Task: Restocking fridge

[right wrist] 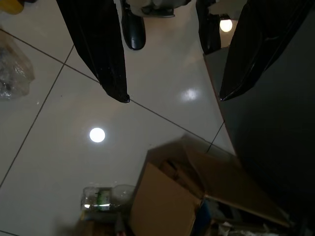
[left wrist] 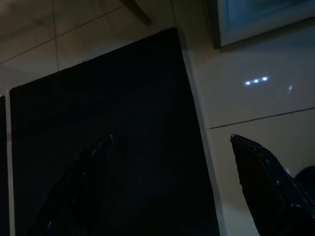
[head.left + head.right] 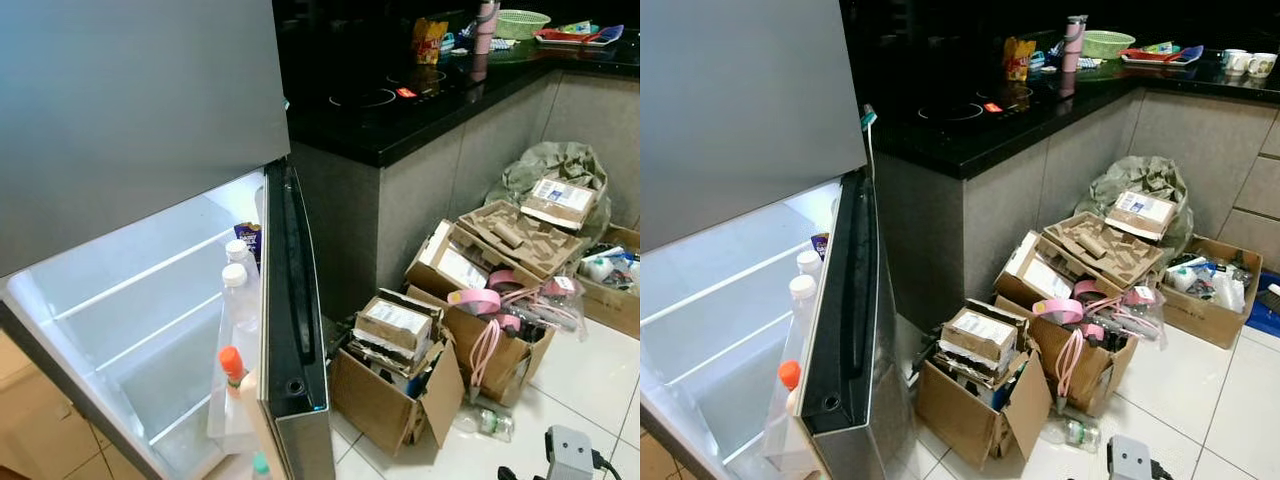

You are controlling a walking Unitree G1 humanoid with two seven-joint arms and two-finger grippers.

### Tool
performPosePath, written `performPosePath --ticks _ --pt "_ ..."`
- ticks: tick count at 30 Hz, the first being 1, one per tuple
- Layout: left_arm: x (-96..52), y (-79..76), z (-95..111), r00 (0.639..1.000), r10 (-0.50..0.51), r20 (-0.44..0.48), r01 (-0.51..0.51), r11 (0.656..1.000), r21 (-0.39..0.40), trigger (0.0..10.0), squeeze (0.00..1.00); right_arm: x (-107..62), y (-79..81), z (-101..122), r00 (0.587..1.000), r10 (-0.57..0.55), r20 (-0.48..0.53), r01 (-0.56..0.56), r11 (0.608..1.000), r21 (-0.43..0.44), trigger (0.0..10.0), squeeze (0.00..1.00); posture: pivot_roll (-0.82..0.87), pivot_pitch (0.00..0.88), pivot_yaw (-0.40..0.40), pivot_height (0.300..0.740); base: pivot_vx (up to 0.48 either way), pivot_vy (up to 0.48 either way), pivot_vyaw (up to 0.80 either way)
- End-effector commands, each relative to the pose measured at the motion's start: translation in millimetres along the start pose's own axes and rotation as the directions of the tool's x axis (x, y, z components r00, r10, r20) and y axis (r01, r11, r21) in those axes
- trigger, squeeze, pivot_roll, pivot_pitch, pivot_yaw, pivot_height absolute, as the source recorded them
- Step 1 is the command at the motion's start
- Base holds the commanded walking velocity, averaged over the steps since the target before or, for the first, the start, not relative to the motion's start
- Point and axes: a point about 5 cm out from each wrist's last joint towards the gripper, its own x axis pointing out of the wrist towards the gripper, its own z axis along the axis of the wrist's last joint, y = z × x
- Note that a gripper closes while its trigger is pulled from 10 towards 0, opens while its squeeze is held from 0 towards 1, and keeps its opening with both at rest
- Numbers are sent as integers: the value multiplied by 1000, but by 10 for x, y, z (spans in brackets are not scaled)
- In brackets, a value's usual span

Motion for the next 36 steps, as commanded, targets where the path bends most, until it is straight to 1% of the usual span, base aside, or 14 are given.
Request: performPosePath --ticks 1,7,16,22,25,30,33,34,35,36 --pt "13 85 -15 1000 6 -7 -6 1000 29 10000 0 -22 24 -129 999 -5 -34 5 1000 -4 10000 0 47 78 63 692 -315 0 0" --pt "17 26 -24 1000 -21 -20 22 999 35 10000 0 -25 57 -175 999 10 -50 -10 1000 -11 10000 0 44 78 69 692 -315 0 0" --pt "37 -24 12 999 -37 -28 38 999 16 10000 0 -15 46 -126 999 9 -37 -10 1000 -15 10000 0 45 80 70 692 -310 0 0" --pt "51 -50 28 997 -63 -44 64 998 9 10000 0 2 60 -78 999 27 -35 -27 1000 -9 10000 0 44 85 71 692 0 0 0" --pt "55 -80 31 994 -96 -58 97 995 8 10000 0 10 89 -71 998 52 -44 -53 998 -16 10000 0 43 88 72 692 0 0 0" --pt "58 -111 33 990 -122 -73 124 992 27 10000 0 18 108 -64 996 67 -52 -68 997 -22 10000 0 41 92 74 692 0 0 0" --pt "54 -171 46 985 -157 -69 162 984 69 10000 0 26 132 -52 995 82 -54 -83 996 -24 10000 0 39 94 72 692 0 0 0" --pt "48 -216 51 982 -178 -66 183 979 85 10000 0 28 139 -49 995 88 -56 -90 996 -27 10000 0 40 95 72 692 0 0 0" --pt "48 -216 51 982 -178 -66 183 979 85 10000 0 28 139 -49 995 88 -56 -90 996 -27 10000 0 40 95 72 692 0 0 0" --pt "35 -289 47 975 -212 -71 219 969 113 10000 0 33 169 -50 992 110 -67 -113 992 -49 10000 0 39 95 72 692 0 0 0"
